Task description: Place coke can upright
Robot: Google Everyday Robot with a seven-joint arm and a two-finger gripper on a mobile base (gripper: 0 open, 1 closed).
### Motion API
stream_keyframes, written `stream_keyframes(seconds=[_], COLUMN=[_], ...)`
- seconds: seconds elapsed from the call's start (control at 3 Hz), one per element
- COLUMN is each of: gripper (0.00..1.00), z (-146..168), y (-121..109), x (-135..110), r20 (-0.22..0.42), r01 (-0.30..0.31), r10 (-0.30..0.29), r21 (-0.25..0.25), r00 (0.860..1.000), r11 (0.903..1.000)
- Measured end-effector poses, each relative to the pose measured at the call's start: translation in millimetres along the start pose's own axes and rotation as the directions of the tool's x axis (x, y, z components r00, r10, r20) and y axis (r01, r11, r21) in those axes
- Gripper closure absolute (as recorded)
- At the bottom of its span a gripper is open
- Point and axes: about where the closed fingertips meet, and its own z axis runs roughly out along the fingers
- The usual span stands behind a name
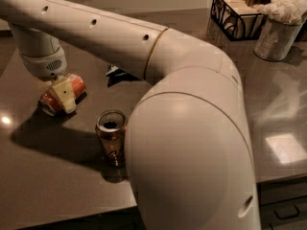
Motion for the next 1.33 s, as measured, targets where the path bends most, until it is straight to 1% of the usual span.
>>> stream_keyframes(seconds=[0.33,0.67,1.0,1.33], gripper=[0.56,0.79,1.0,1.0], z=[-9.3,-29.2,-57.3,-80.7], y=[0.8,4.5,9.4,11.6], x=[6.4,7.8,13.0,19.6], r20=[0.021,0.067,0.17,0.309], r01=[-0.019,-0.056,-0.138,-0.247], r10=[0.018,0.052,0.122,0.21], r21=[0.023,0.063,0.088,0.083], r00=[1.0,0.996,0.978,0.927], r11=[0.9996,0.9965,0.9866,0.9656])
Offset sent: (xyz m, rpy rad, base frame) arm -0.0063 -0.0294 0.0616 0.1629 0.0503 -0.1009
